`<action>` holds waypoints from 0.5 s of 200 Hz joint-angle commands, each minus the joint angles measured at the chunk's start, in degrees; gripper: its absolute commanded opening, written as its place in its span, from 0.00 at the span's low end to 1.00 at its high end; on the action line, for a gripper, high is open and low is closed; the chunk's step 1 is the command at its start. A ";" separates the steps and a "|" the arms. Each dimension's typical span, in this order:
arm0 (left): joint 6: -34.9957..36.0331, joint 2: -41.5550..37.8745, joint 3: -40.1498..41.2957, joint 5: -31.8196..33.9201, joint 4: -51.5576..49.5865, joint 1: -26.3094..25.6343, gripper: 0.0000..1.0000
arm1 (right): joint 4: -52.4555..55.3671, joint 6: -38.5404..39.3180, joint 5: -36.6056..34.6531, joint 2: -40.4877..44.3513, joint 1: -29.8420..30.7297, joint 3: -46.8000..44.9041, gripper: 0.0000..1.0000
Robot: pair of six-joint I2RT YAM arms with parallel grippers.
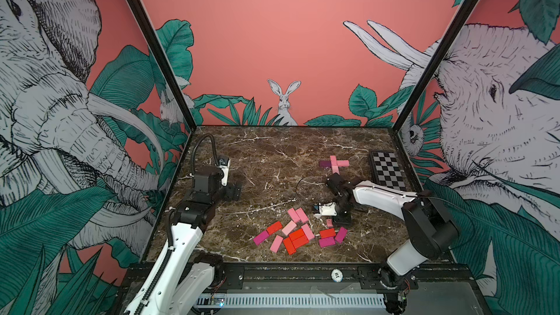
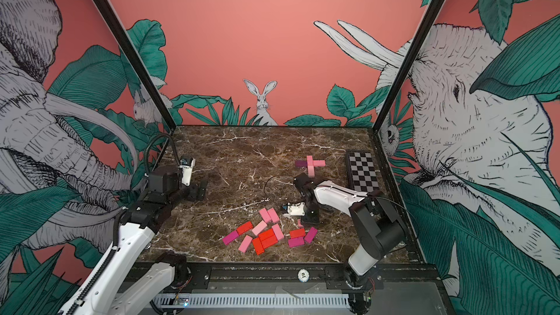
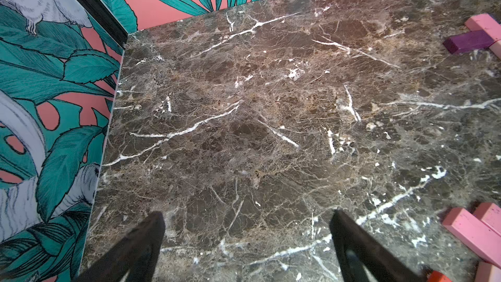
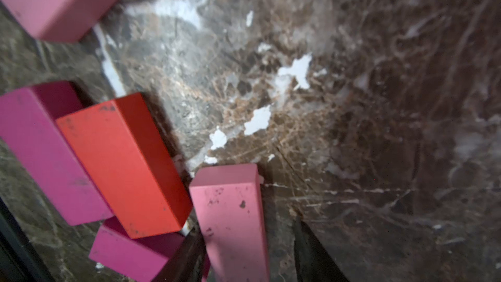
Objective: Assemble the letter t with building blocks
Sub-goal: Pick up the building block from the center of the board.
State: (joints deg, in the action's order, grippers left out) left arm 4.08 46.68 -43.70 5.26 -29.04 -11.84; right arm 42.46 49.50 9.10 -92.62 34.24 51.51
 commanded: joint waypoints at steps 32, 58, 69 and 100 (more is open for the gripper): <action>-0.20 -0.84 0.11 0.47 -0.66 0.06 0.97 | 0.80 -1.10 0.00 -3.79 1.05 1.37 0.43; -0.12 -0.77 0.11 0.56 -0.58 0.06 0.97 | 0.85 -1.65 1.03 -3.80 0.94 1.92 0.33; -0.12 -0.74 0.12 0.63 -0.60 0.06 0.97 | 0.63 -2.72 1.48 -3.44 0.92 2.15 0.30; -0.10 -0.58 0.03 0.54 -0.63 0.06 0.97 | -1.39 -8.72 1.55 -2.51 -0.27 3.60 0.25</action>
State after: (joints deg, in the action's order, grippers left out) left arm 4.08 46.68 -43.70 5.43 -29.06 -11.84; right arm 42.50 46.26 8.99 -94.76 34.54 54.00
